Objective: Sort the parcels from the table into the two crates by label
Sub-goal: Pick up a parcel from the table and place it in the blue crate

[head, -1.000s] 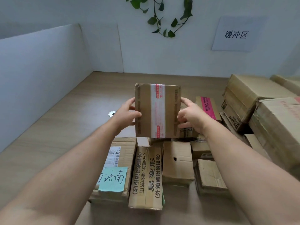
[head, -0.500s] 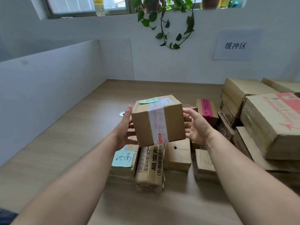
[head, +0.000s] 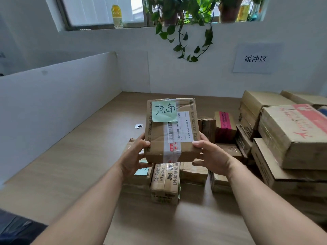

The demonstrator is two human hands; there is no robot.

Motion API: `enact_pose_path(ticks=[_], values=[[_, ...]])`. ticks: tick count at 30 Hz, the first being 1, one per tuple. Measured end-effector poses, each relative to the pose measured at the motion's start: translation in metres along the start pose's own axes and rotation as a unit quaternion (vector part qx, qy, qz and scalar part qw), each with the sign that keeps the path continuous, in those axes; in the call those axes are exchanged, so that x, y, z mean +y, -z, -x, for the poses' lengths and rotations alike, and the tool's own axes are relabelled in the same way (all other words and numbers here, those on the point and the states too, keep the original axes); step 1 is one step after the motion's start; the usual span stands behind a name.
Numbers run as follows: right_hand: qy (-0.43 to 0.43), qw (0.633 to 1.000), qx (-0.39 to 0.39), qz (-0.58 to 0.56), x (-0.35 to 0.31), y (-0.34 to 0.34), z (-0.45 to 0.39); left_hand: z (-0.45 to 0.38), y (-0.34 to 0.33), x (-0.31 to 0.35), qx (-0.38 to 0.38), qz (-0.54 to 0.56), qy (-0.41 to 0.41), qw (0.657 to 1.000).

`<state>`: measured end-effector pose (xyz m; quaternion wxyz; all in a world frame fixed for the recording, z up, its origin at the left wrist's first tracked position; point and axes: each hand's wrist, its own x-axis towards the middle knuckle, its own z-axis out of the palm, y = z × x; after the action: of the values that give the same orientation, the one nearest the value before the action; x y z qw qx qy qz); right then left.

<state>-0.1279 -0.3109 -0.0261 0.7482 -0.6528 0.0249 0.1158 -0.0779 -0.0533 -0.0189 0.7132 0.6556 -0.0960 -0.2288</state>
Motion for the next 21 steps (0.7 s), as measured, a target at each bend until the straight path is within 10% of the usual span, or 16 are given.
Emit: enact_pose_path(ticks=[21], values=[[-0.004,0.999,-0.042,0.027,0.047,-0.088,0.0,0.14,0.056,-0.051,0.262,-0.131,-0.083,0.952]])
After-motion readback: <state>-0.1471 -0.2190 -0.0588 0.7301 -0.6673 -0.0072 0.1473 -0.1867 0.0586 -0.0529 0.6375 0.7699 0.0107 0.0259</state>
